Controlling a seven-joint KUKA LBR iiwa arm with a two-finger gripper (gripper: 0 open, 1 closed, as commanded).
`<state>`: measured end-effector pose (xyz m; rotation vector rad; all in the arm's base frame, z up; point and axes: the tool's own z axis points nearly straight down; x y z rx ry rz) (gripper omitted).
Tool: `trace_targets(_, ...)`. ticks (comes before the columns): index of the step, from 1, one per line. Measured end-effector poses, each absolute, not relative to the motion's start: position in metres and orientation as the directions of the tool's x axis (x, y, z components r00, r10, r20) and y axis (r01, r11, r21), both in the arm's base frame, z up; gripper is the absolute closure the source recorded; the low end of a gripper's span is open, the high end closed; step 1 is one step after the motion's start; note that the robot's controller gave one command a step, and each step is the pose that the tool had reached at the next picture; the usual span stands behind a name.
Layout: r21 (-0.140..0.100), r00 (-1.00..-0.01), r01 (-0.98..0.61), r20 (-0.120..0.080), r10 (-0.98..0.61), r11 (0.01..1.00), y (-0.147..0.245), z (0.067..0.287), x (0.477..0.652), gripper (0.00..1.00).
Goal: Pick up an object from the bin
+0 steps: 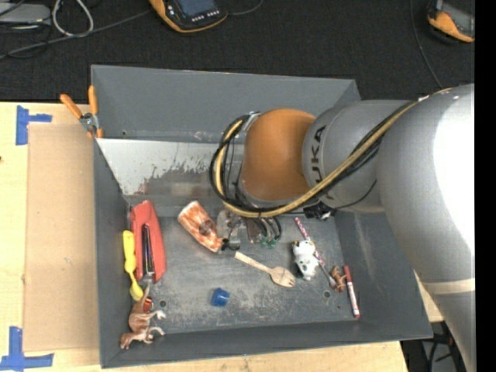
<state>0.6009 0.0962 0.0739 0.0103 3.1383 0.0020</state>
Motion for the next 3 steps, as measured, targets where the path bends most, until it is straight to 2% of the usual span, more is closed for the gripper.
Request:
trace_targets(1,0.002,-1.0,-0.015,-0.007,-0.015,1.0,0.098,0.088,0.6,1.0)
trace_targets(2,0.001,-1.0,0.009,0.0,0.009,1.0,0.097,0.148,0.595,1.0)
trace_targets(3,0.001,-1.0,-0.023,0.002,-0.023,1.0,0.095,0.223,0.593,1.0)
